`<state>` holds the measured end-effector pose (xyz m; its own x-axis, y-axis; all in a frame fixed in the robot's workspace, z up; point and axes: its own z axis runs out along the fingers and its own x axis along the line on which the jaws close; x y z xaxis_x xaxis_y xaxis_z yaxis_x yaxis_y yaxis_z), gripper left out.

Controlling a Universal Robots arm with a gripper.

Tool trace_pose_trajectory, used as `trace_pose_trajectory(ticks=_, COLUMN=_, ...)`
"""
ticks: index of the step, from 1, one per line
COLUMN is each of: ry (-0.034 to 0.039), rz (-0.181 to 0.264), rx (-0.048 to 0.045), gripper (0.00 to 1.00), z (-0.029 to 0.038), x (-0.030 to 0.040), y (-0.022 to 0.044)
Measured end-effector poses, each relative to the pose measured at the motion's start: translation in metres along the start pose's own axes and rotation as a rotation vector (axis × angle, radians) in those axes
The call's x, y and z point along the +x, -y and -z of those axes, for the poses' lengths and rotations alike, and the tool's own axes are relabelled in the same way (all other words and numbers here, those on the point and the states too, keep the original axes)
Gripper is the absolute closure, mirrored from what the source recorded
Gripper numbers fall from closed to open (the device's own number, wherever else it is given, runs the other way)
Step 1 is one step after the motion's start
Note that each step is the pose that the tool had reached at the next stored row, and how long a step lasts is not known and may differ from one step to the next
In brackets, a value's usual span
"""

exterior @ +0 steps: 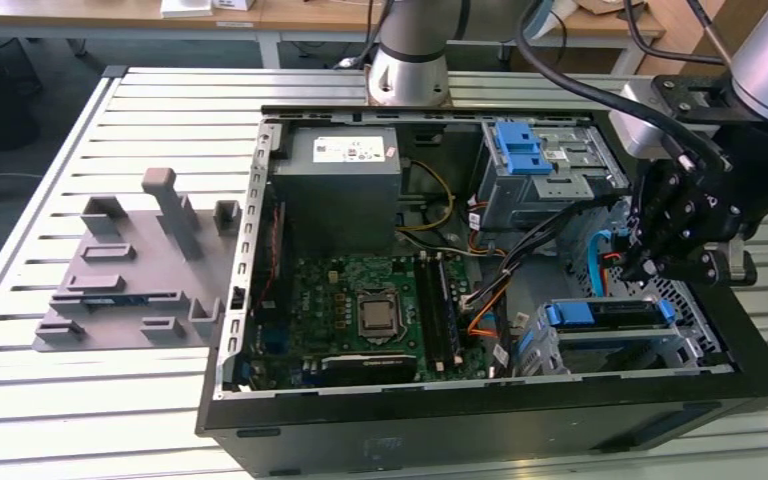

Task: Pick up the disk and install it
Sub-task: 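Insert the first disk wire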

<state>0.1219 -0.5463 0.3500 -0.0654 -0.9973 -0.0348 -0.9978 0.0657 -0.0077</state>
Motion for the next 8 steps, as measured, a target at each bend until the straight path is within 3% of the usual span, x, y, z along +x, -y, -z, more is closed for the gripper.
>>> trace_pose_trajectory(ticks=5, ry=-0.0020, rz=0.000, rx=0.0001, gripper=0.84, z=-0.0004, x=0.0000, y=0.0000)
trace_pose_trajectory(ticks=8, ry=-0.0135, rz=0.000, rx=0.0009, gripper=0.84, z=-0.0001, x=0.0000, y=0.0000)
